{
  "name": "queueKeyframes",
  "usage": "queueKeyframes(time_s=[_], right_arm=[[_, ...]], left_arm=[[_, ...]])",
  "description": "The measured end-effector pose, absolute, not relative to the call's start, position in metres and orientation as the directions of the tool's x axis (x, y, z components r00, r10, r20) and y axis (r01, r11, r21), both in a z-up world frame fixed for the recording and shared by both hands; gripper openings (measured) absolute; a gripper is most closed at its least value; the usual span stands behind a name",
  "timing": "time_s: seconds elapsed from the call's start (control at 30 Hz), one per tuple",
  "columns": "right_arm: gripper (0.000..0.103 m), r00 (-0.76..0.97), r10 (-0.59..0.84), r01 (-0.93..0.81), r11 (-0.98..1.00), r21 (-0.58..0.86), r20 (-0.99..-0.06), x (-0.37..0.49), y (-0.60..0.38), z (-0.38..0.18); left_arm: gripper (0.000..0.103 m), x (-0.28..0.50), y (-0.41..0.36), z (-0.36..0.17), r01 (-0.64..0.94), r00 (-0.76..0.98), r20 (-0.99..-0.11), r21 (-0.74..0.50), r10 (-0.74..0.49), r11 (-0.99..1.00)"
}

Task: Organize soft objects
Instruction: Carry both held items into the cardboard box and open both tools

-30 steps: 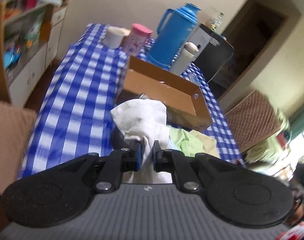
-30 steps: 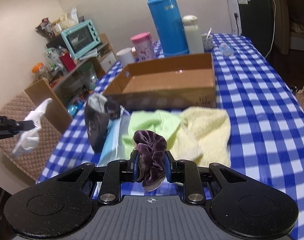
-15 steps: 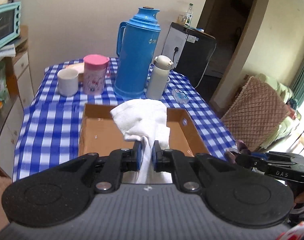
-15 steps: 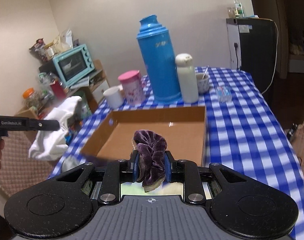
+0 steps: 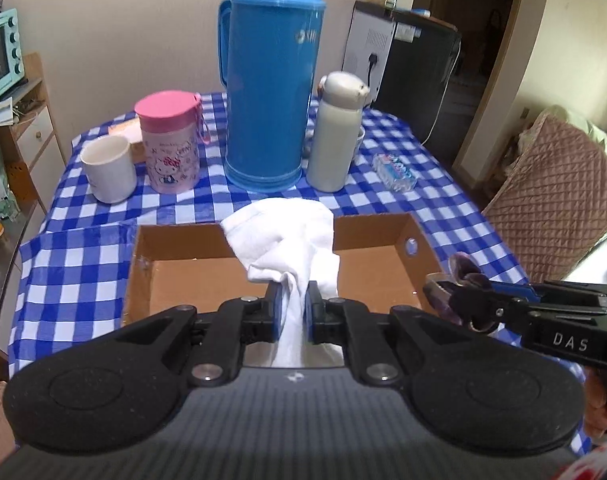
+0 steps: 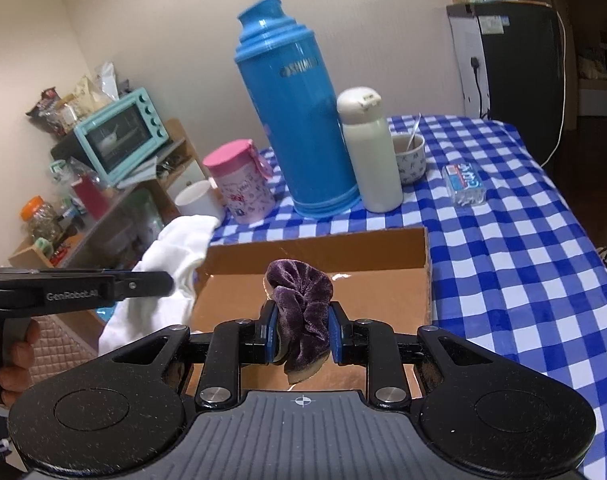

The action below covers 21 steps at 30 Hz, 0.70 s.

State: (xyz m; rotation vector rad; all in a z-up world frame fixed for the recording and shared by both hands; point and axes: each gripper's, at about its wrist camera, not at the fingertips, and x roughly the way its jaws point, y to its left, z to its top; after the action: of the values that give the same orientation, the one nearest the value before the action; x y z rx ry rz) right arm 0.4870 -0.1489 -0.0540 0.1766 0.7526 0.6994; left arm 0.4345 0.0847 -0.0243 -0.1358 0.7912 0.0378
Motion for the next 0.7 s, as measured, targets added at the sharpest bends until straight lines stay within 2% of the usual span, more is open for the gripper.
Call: queueKeyframes(time_s=[0.1,0.2,0.53,0.57,0.63,0.7], right_arm=[[0.026,0.505,0.633,-0.514,0.767,0.386,-0.586,0.497,-0.142,-0.064],[0.026,0.497,0.628,-0.504,0.771,0.389,-0.599,0.504,-0.138,-0.071],[0.026,0.472,0.619,-0.492,0.776,0.396,-0.627,0.515,-0.138,-0.087],[0.028,0.471,0.622,-0.493,0.773,0.398,-0.626,0.515,-0.137,-0.088],[0.042,0.468,0.640,-0.507,0.759,0.408,-0.609,0.515,-0.136,-0.087],[0.061,0.469,0.655,-0.510,0.749,0.424,-0.592,0.517,-0.134,-0.085]], left_arm=[[0.016,0.449,0.080,-0.036,-0.074,0.686,-0.727,-0.114,-0.033,0.991],[0.038,0.457,0.074,-0.046,-0.068,0.669,-0.742,-0.106,-0.034,0.992],[0.039,0.462,0.080,-0.062,-0.106,0.622,-0.783,-0.079,0.004,0.991],[0.040,0.461,0.081,-0.062,-0.110,0.619,-0.785,-0.073,0.011,0.991],[0.042,0.458,0.083,-0.059,-0.114,0.617,-0.786,-0.060,0.023,0.992],[0.044,0.453,0.085,-0.056,-0.118,0.619,-0.784,-0.044,0.039,0.992]])
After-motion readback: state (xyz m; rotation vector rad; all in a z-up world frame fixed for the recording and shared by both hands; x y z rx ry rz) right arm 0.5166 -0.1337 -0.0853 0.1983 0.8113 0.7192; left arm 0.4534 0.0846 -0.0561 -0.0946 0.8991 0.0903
